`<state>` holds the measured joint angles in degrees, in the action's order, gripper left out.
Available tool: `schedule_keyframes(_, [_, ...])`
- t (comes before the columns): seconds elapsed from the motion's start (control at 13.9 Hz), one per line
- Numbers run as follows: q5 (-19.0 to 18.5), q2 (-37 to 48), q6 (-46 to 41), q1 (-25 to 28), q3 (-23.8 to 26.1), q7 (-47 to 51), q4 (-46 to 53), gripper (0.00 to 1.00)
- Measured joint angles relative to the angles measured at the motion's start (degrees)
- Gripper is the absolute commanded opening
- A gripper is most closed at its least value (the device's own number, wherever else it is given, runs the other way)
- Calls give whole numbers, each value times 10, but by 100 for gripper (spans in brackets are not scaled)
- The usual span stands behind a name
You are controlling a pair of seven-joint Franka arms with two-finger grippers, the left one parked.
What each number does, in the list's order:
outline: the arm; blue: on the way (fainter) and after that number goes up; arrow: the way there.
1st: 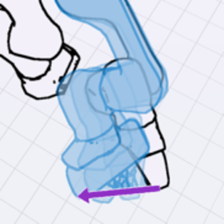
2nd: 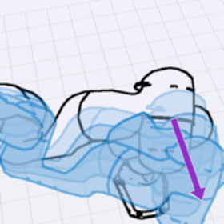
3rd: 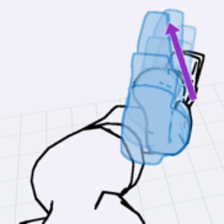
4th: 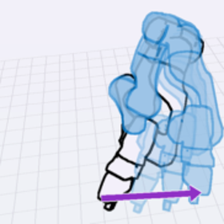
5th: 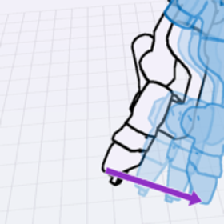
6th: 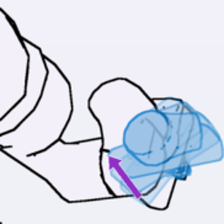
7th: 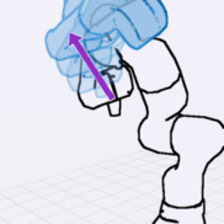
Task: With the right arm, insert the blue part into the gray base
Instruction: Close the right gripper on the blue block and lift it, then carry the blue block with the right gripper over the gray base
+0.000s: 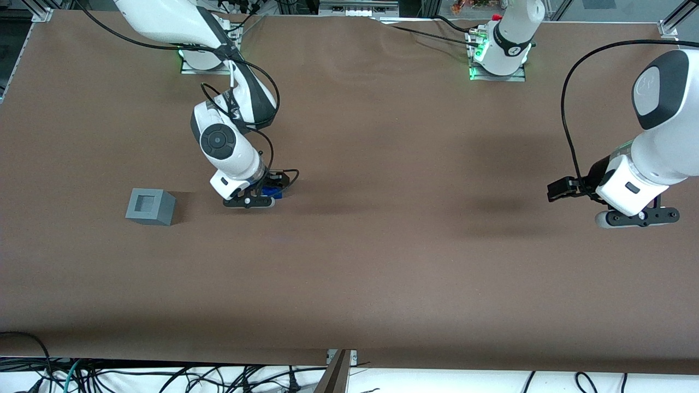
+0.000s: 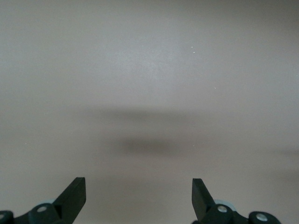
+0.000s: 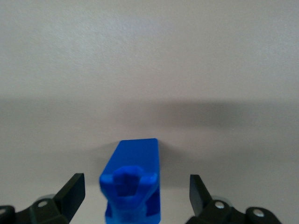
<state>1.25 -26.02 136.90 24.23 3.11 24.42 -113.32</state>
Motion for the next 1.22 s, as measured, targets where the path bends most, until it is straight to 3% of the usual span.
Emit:
schedule_keyframes(0.79, [-24, -3, 11, 19, 1, -23, -9, 98])
schedule_keyframes(1.22, [-24, -8, 11, 19, 1, -26, -10, 86])
